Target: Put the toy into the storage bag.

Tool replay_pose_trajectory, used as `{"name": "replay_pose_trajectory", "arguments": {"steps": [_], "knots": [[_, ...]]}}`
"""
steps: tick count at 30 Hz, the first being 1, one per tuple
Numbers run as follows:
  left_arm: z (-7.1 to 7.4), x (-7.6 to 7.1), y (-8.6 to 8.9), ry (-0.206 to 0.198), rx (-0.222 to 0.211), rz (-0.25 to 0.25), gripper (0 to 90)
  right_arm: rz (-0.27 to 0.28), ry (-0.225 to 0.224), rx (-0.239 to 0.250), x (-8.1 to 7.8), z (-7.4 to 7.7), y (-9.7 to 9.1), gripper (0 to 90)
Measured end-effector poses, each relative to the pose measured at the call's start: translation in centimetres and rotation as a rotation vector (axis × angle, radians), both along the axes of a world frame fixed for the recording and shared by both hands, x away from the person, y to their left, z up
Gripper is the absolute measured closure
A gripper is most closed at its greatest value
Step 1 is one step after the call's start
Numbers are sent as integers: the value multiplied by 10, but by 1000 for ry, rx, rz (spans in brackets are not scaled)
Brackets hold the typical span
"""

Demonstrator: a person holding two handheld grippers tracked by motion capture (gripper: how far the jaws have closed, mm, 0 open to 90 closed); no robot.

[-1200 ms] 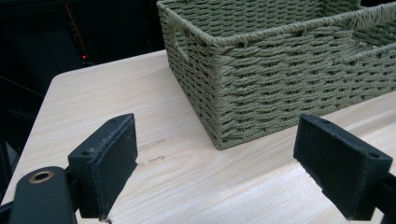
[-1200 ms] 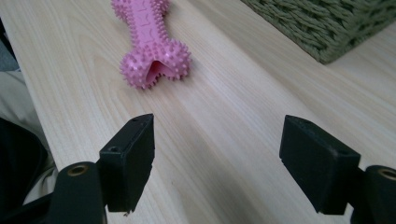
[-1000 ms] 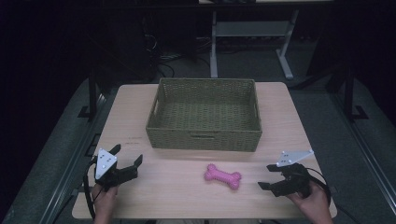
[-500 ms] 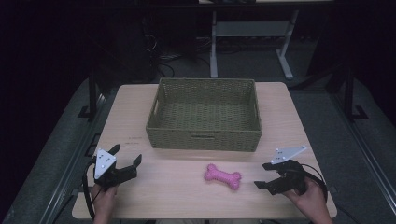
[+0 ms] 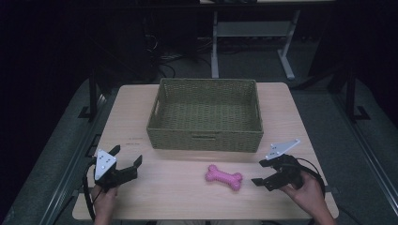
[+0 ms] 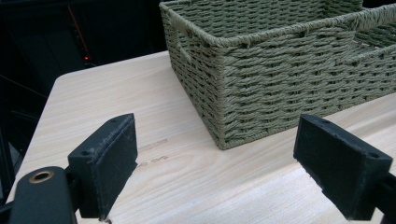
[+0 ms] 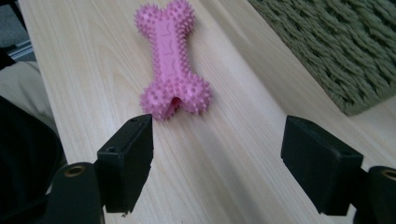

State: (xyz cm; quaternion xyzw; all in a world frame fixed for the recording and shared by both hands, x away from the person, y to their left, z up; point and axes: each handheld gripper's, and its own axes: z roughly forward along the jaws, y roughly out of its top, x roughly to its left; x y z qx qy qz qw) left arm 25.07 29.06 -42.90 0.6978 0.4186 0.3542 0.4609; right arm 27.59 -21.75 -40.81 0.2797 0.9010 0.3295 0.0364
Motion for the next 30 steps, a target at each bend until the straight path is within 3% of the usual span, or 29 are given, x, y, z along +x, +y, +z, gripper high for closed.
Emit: {"name": "replay_pose_trajectory", "arguments": {"steps": [7, 11, 19, 30], "knots": [[0, 0, 0, 3, -7, -1, 130, 25, 12, -36, 5, 4, 10, 244], [0, 0, 0, 1, -7, -3, 130, 35, 8, -25, 6, 7, 14, 243], [0, 1, 0, -2, 3, -8, 130, 75, -2, -47, 14, 12, 29, 244], [0, 0, 1, -2, -2, -2, 130, 157, 9, -81, 23, 11, 57, 244]]}}
